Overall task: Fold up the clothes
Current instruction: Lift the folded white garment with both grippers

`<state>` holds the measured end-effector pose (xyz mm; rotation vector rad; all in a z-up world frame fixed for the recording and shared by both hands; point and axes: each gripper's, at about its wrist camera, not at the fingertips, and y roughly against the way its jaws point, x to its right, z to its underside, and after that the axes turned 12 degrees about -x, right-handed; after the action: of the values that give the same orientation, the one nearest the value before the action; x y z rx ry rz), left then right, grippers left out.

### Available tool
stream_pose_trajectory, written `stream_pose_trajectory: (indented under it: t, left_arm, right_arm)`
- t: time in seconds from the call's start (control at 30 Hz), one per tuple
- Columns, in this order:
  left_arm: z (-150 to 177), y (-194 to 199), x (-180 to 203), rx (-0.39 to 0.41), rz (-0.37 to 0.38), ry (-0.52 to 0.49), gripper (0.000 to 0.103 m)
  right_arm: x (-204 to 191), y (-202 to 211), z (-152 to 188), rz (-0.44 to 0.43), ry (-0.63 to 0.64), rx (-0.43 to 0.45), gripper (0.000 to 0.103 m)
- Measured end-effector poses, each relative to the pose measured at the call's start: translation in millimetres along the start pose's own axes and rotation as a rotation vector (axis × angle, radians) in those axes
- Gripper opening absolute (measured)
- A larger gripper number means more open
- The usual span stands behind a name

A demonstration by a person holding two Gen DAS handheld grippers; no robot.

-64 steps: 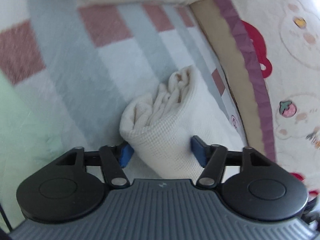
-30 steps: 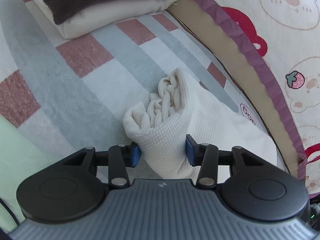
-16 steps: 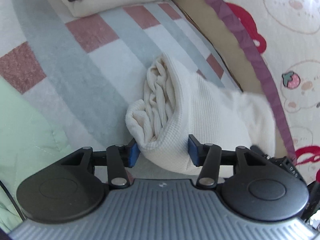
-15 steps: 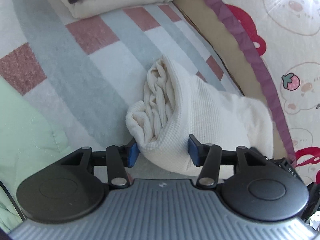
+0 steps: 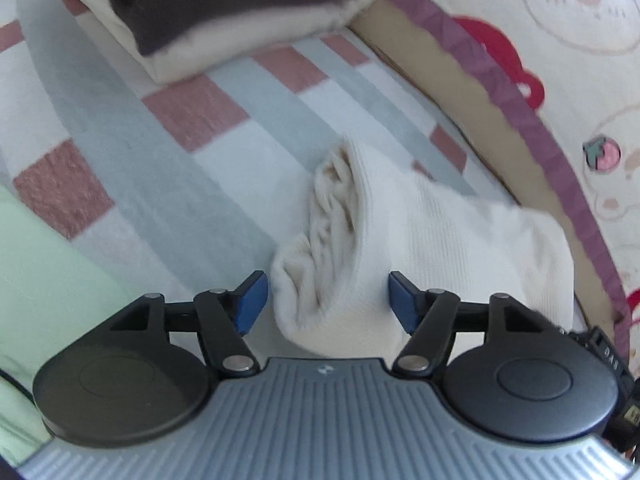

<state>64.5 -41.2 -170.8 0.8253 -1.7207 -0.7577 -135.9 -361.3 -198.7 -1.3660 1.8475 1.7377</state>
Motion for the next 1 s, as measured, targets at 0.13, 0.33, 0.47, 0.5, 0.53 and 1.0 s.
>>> stream_pose_trajectory:
  t: [0.13, 0.33, 0.47, 0.5, 0.53, 1.0]
  left_arm:
    - [-7.8, -13.7, -17.2, -0.035, 0.111, 0.094, 0.069]
    - [0.2, -5.7, 8.2, 0.004, 0.072, -0.111, 0.030]
    - [5.3, -8.9, 22.8, 0.021, 0.008, -0.170, 0.033]
    - [3.9, -9.1, 21.2, 0.015, 0.016, -0.152, 0.036]
    - [1.9, -9.0, 18.9, 0.004, 0.027, -0.131, 0.041]
    - [-17.6, -29.7, 14.4, 0.001, 0.103, -0.173, 0.033]
  right_arm:
    - [0.3, -11.0, -8.6, -0.034, -0.051, 0.014, 0.087]
    - [-38.0, -3.4, -16.6, 0.035, 0.222, 0.092, 0.066]
    - [-35.7, -4.8, -23.6, 0.047, 0.223, 0.071, 0.067]
    - [-29.7, -5.9, -25.1, 0.040, 0.188, 0.062, 0.068]
    - [-23.7, -6.7, -25.6, 0.035, 0.160, 0.056, 0.069]
    - [-4.1, -26.6, -28.1, -0.052, 0.053, 0.046, 0.081]
